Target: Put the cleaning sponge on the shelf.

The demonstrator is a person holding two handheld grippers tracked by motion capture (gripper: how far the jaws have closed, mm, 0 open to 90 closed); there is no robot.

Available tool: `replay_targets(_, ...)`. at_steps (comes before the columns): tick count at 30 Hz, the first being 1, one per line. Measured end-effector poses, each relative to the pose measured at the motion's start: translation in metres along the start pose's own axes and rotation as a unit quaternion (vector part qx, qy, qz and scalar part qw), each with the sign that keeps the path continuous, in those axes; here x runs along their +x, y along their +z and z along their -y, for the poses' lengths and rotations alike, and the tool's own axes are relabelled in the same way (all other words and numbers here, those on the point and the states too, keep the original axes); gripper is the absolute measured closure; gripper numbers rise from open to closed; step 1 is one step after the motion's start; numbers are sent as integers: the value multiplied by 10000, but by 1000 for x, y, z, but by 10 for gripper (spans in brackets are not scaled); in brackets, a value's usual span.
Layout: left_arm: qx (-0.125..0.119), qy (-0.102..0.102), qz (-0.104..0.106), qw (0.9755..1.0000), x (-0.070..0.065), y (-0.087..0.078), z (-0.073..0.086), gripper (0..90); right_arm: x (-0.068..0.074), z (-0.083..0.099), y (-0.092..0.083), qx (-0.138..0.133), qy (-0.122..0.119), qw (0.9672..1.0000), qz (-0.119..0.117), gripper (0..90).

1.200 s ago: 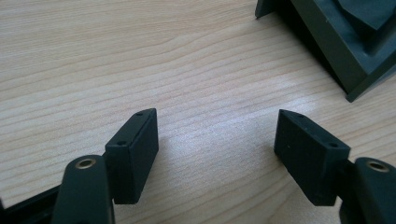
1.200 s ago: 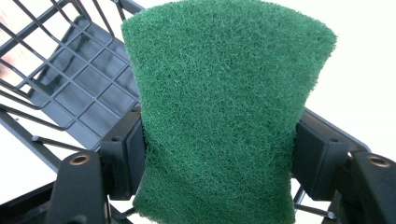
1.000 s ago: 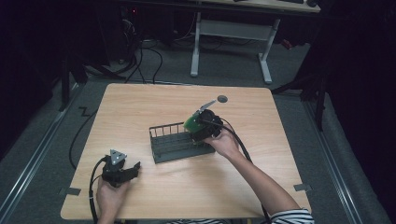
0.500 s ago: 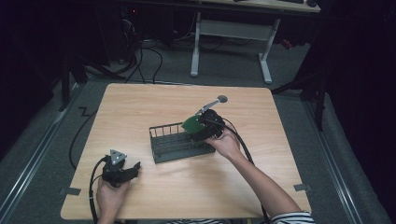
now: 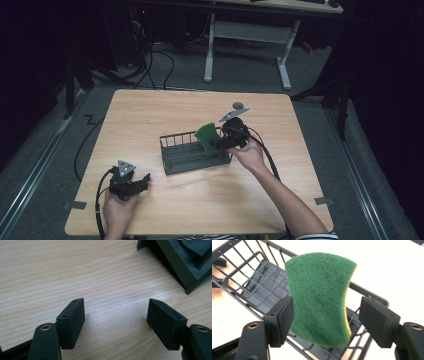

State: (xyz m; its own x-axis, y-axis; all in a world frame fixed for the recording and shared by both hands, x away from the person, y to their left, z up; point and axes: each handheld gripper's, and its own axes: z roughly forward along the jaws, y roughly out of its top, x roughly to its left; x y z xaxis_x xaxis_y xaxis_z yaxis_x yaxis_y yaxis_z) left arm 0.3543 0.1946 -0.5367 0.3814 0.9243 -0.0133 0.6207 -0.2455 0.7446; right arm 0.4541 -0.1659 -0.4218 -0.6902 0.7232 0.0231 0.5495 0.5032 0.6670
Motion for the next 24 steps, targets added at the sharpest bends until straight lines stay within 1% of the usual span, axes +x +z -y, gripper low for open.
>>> replay_targets(2, 0, -1, -1, 10000, 0, 0, 0, 311, -2, 3, -4, -37, 27, 10000, 30, 310)
replay_targets(3, 0, -1, -1, 10000, 0, 0, 0, 311, -4, 5, -9, -134, 82, 9999, 51, 326)
replay_targets(4, -1, 0, -1, 10000, 0, 0, 0, 311, -6, 6, -12, -189, 83, 9998, 43, 330)
replay_targets(5, -1, 0, -1, 10000, 0, 0, 0, 311, -6, 6, -12, -189, 83, 9998, 43, 330)
replay_targets(6, 0, 1, -1, 10000, 0, 0, 0, 311, -8, 7, -18, -278, 133, 9995, 65, 334)
replay_targets(11, -1, -1, -1, 10000, 0, 0, 0, 311, -11, 10, -26, -338, 220, 9991, 110, 339)
replay_targets(14, 1, -1, -2, 10000, 0, 0, 0, 311, -17, 18, -34, -461, 333, 9982, 169, 349)
replay_targets(15, 1, -1, -3, 10000, 0, 0, 0, 311, -17, 18, -34, -461, 333, 9982, 169, 349)
replay_targets(17, 1, -2, -2, 10000, 0, 0, 0, 311, -21, 23, -38, -467, 407, 9979, 212, 348)
replay_targets(18, 1, -1, -2, 10000, 0, 0, 0, 310, -25, 27, -44, -471, 460, 9974, 277, 347)
replay_targets(19, 0, -2, -3, 10000, 0, 0, 0, 310, -25, 27, -44, -471, 460, 9974, 277, 347)
replay_targets(20, 1, -1, -3, 10000, 0, 0, 0, 311, -29, 32, -51, -550, 548, 9965, 321, 353)
replay_targets(21, 1, -1, -3, 10000, 0, 0, 0, 311, -32, 35, -55, -590, 629, 9958, 319, 354)
replay_targets(22, -9, -11, -4, 10000, 0, 0, 0, 311, -32, 35, -55, -590, 629, 9958, 319, 354)
replay_targets(24, -6, -10, -3, 10000, 0, 0, 0, 311, -38, 43, -65, -656, 729, 9944, 398, 355)
